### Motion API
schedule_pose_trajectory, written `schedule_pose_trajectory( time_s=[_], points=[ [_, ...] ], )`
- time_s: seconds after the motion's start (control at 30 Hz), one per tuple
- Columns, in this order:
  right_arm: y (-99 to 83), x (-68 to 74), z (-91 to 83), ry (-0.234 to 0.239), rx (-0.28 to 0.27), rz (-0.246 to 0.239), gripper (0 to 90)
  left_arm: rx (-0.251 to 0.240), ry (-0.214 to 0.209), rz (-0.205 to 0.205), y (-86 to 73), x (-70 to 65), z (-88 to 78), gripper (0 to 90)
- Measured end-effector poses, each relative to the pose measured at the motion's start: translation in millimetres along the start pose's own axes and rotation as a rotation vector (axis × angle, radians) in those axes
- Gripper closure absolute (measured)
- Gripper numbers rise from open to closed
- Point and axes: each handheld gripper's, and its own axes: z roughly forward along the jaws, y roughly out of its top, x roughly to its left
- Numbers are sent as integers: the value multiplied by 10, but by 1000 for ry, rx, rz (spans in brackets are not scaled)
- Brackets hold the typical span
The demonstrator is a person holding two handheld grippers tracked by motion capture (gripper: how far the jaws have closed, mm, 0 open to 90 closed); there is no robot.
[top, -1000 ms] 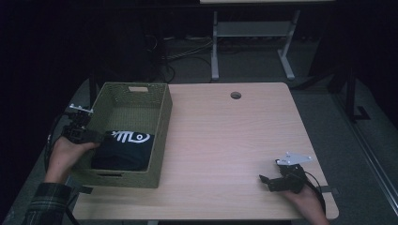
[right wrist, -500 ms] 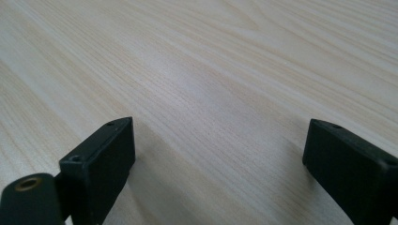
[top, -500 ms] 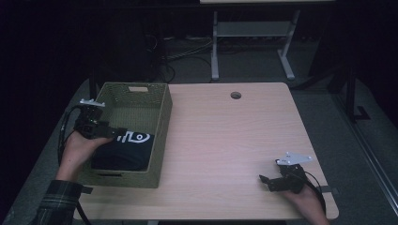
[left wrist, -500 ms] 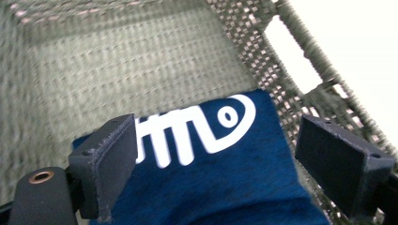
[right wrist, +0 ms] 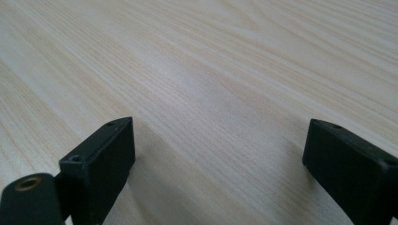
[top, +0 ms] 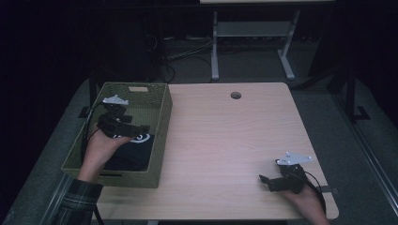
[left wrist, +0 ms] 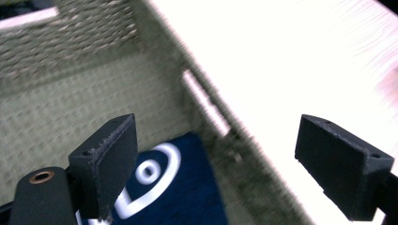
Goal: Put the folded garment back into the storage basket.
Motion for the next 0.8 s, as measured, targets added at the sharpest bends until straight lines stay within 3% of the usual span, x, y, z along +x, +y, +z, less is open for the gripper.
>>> schedule_pose_trajectory(
  time_s=[0.4, 0.8],
  points=[
    [0, 1, -1, 2, -1, 1, 92, -60, -95, 64, 146, -529, 244, 135],
    [0, 0, -1, 1, -1, -1, 92, -40, -158, 144, 101, -1025, 636, 142]
  ],
)
